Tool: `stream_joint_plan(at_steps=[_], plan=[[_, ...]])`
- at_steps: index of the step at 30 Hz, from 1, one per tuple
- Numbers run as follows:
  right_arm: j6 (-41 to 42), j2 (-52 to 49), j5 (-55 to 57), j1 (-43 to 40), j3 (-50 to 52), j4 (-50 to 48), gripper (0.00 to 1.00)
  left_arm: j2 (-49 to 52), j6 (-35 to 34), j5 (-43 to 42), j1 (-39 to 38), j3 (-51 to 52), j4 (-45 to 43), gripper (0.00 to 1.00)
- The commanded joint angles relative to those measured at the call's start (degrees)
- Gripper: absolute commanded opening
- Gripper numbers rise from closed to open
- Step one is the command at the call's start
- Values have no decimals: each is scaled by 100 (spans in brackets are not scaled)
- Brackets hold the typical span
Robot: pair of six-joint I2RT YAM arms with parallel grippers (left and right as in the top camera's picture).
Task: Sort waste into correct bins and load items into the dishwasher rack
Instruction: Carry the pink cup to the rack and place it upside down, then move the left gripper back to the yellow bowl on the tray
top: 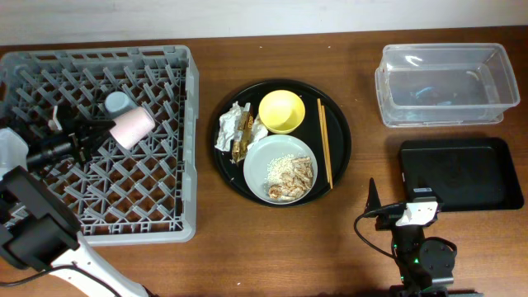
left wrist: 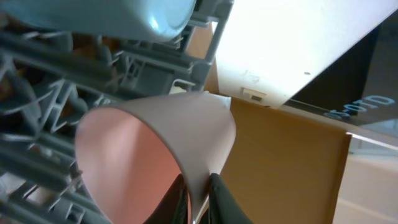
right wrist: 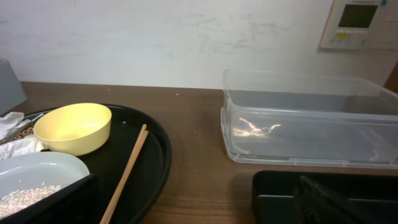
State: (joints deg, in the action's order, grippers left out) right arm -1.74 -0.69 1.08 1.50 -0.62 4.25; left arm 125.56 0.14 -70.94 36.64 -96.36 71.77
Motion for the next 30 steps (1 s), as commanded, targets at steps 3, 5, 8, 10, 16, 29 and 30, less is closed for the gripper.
stream_joint_plan(at_steps=[3, 5, 8, 10, 16, 29, 30], plan=[[-20, 33, 74, 37, 31, 33, 98, 7, -127, 1517, -42, -136, 509, 17], [-20, 33, 74, 37, 31, 33, 98, 7, -214, 2216, -42, -459, 809, 17], [-20, 33, 74, 37, 31, 33, 98, -28, -212, 2765, -42, -1095, 1412, 17], [-20, 33, 74, 37, 31, 35, 98, -92, -238, 3119, -42, -1357, 1659, 17], [-20, 33, 74, 37, 31, 33, 98, -750, -555, 4210, -52, -1655, 2011, 24], [-20, 33, 74, 37, 31, 33, 98, -2653, -57, 4385, -2072, -1652, 1834, 16], [-20, 33, 74, 37, 31, 33, 98, -2837, 85, 4385, -2393, -1652, 1735, 21]])
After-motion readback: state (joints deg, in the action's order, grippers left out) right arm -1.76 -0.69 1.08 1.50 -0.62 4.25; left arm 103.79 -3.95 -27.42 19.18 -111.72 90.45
